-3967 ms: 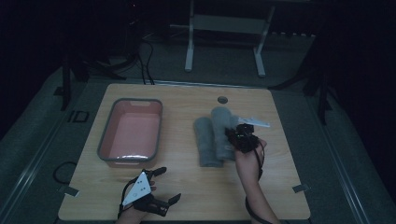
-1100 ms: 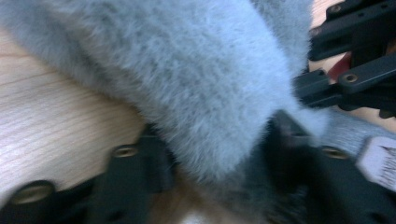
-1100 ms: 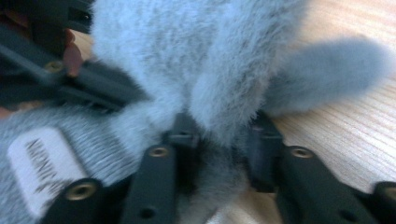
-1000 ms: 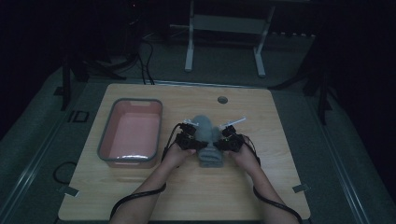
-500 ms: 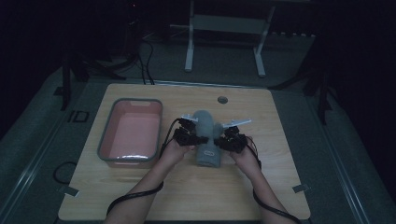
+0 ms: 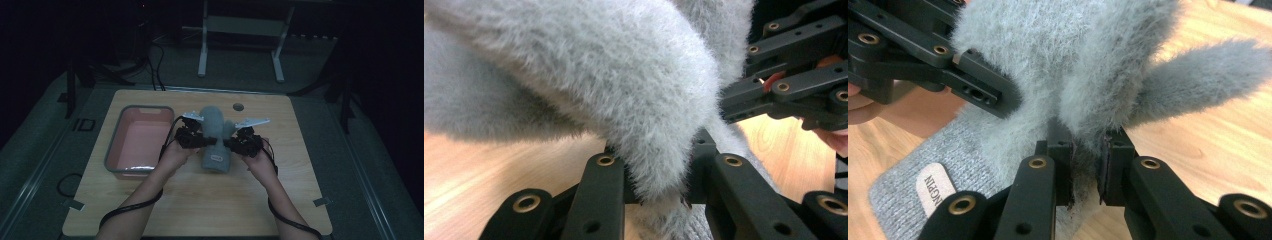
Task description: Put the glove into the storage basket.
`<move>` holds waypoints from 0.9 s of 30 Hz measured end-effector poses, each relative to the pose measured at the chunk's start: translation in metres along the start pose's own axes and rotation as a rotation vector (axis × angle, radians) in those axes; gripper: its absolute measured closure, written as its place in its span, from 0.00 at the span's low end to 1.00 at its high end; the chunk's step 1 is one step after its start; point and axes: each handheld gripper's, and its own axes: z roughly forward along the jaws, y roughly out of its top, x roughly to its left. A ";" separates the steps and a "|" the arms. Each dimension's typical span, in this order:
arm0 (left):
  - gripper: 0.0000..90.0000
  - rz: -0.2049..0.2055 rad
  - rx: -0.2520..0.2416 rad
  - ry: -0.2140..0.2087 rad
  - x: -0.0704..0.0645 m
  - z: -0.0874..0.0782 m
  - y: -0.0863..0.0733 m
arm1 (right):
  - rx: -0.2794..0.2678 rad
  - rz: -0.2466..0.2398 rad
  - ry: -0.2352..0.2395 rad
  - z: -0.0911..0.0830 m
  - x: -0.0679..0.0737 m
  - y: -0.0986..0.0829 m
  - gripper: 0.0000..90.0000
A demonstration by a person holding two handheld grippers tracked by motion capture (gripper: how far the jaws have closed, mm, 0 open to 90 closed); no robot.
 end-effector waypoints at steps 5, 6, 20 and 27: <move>0.85 0.000 0.001 0.012 0.003 -0.017 0.004 | -0.011 -0.010 0.014 -0.001 0.010 0.015 0.88; 0.85 0.003 -0.001 0.018 0.004 -0.021 0.004 | -0.011 -0.011 0.017 0.000 0.012 0.017 0.88; 0.85 0.009 -0.017 0.055 0.025 -0.080 0.012 | -0.044 -0.022 0.066 0.013 0.048 0.065 0.89; 0.85 0.002 -0.009 0.090 0.039 -0.112 0.010 | -0.040 -0.051 0.078 0.026 0.071 0.087 0.89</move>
